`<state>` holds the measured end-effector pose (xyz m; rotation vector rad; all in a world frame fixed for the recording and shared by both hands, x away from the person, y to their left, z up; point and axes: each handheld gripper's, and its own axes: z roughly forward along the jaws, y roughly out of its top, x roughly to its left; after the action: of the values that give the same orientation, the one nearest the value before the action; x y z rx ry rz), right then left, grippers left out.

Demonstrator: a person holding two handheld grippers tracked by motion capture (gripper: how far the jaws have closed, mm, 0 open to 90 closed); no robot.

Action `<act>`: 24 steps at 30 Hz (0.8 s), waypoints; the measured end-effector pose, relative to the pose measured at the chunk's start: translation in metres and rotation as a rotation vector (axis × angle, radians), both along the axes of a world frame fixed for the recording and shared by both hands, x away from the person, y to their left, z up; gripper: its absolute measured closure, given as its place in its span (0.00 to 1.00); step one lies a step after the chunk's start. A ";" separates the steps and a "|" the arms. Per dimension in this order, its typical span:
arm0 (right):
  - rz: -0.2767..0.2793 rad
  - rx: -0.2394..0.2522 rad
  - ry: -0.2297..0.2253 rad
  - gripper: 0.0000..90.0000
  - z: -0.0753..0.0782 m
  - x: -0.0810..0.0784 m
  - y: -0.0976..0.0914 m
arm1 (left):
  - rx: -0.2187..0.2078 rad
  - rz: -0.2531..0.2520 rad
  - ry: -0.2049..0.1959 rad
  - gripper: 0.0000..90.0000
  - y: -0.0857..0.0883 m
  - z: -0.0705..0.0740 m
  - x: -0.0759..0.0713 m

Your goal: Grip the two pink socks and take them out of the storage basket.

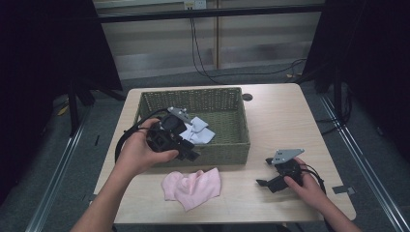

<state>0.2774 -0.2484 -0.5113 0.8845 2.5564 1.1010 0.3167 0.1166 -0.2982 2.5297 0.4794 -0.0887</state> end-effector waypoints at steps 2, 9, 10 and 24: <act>0.000 0.000 0.001 0.11 0.000 0.000 0.000 | -0.005 0.026 0.000 0.60 0.003 -0.006 0.001; -0.001 0.000 0.001 0.11 0.000 0.000 0.000 | 0.010 0.059 -0.028 0.53 0.017 -0.023 0.004; 0.000 0.000 0.000 0.11 0.000 0.000 0.000 | 0.014 0.070 -0.023 0.53 0.019 -0.026 0.003; -0.002 -0.001 -0.001 0.11 0.000 0.000 0.000 | 0.030 0.137 -0.020 0.42 0.037 -0.061 0.005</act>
<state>0.2776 -0.2482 -0.5113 0.8853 2.5542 1.0998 0.3215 0.1532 -0.3590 2.5162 0.6489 -0.0046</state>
